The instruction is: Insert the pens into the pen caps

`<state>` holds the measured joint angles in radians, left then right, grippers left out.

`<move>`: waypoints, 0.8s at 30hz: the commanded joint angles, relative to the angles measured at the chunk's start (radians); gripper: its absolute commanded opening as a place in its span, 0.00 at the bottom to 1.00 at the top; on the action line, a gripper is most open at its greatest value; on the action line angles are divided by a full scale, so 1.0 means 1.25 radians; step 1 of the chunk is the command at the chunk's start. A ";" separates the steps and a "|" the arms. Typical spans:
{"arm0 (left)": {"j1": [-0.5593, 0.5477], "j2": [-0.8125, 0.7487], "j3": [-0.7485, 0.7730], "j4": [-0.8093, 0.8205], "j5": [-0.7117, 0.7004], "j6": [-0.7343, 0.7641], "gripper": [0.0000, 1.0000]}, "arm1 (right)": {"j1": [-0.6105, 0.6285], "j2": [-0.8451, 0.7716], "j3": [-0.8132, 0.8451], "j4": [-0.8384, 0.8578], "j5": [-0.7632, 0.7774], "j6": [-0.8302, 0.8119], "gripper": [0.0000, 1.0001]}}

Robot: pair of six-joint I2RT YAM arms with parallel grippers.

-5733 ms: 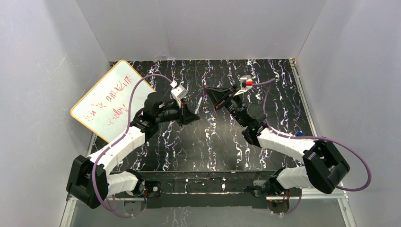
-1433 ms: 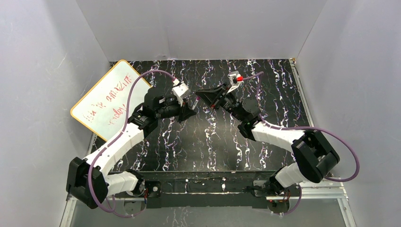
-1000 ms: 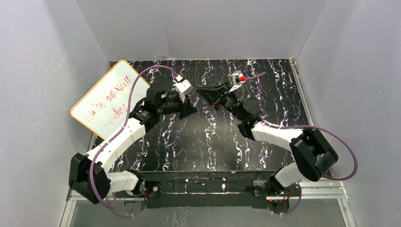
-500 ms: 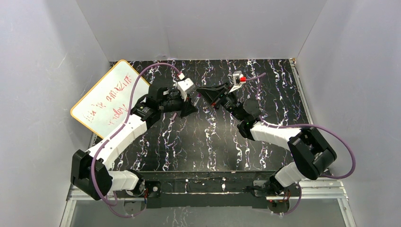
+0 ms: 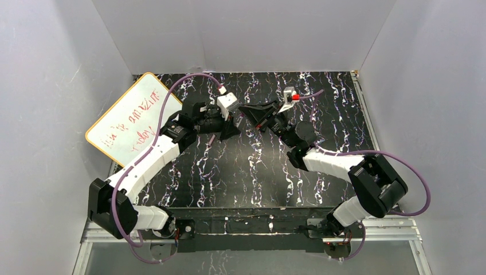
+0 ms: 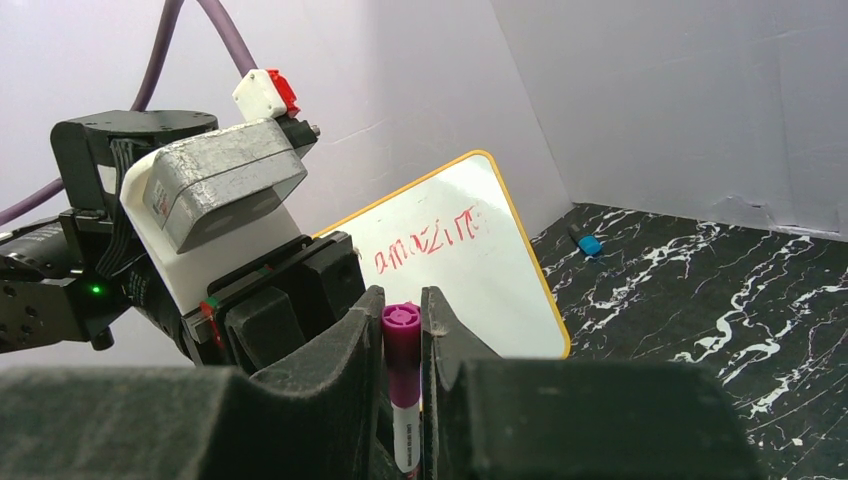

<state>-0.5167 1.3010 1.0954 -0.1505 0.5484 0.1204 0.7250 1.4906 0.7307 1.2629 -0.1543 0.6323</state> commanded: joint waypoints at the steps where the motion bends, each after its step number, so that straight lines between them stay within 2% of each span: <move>1: 0.013 -0.021 0.114 0.190 -0.069 0.003 0.00 | 0.074 0.027 -0.062 -0.132 -0.184 0.015 0.16; 11: 0.018 -0.020 0.134 0.185 -0.081 0.018 0.00 | 0.075 0.003 -0.093 -0.162 -0.188 0.006 0.16; 24: 0.022 -0.003 0.177 0.181 -0.088 0.036 0.00 | 0.091 0.038 -0.085 -0.146 -0.213 0.027 0.15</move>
<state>-0.5190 1.3212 1.1584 -0.2588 0.5186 0.1917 0.7341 1.4796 0.6846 1.2869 -0.1337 0.6338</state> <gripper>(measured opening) 0.097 0.239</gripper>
